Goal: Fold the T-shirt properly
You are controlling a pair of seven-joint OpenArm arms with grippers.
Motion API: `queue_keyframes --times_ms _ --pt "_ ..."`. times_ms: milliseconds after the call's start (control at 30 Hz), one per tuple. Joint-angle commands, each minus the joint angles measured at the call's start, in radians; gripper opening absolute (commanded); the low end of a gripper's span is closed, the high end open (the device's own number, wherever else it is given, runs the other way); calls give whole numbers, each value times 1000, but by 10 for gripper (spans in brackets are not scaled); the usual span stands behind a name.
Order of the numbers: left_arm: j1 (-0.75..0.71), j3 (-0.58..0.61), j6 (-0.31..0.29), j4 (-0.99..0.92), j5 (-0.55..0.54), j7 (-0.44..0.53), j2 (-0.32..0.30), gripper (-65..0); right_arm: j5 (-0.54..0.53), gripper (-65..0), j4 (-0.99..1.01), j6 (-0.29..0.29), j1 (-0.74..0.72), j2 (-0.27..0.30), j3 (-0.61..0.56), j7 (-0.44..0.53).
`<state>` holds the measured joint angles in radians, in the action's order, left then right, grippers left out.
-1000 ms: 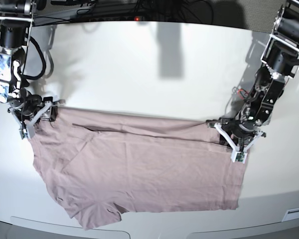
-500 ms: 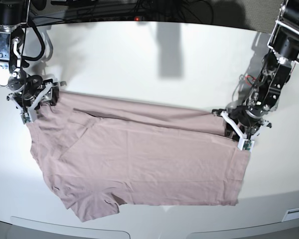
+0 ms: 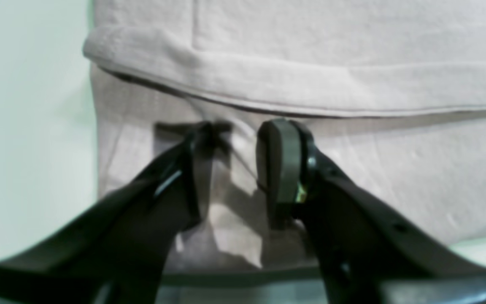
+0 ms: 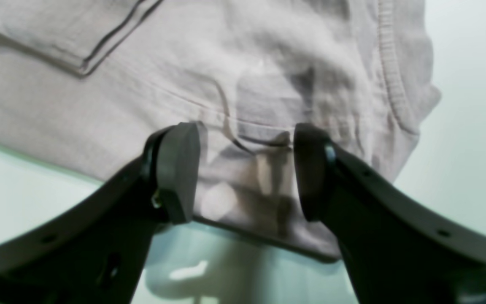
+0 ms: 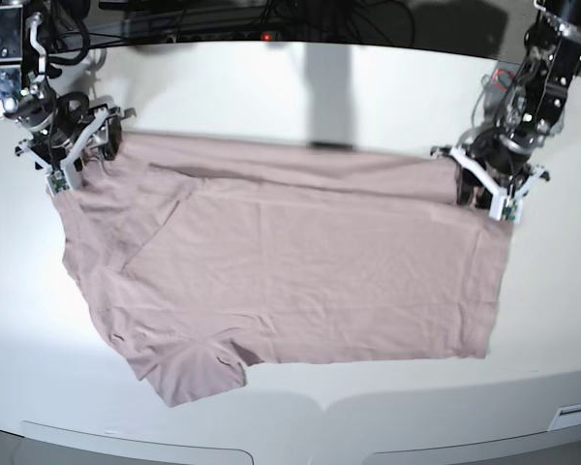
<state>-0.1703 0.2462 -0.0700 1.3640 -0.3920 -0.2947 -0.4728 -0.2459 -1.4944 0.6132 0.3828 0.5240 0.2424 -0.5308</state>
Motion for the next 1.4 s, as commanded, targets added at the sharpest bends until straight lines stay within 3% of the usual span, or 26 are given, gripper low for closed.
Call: queue_keyframes --times_ms 0,167,500,667,833,1367 --pt "-76 -11 16 -21 36 -258 -10 -435 29 -295 -3 7 26 10 2 -60" --pt "-188 -90 16 55 36 -258 -10 -435 29 -295 -11 7 100 5 5 -64" --pt "-286 -96 16 99 52 -255 -6 -435 29 -295 -79 7 265 -2 61 -63" --pt "-322 -96 16 99 51 -263 4 -435 29 -295 -176 7 335 -43 137 -60" --pt "-371 -96 16 103 51 -262 16 -435 29 -295 -214 8 335 -89 235 -62" --pt "-432 -96 16 105 52 -308 16 -435 29 -295 -217 10 285 -78 262 -61"
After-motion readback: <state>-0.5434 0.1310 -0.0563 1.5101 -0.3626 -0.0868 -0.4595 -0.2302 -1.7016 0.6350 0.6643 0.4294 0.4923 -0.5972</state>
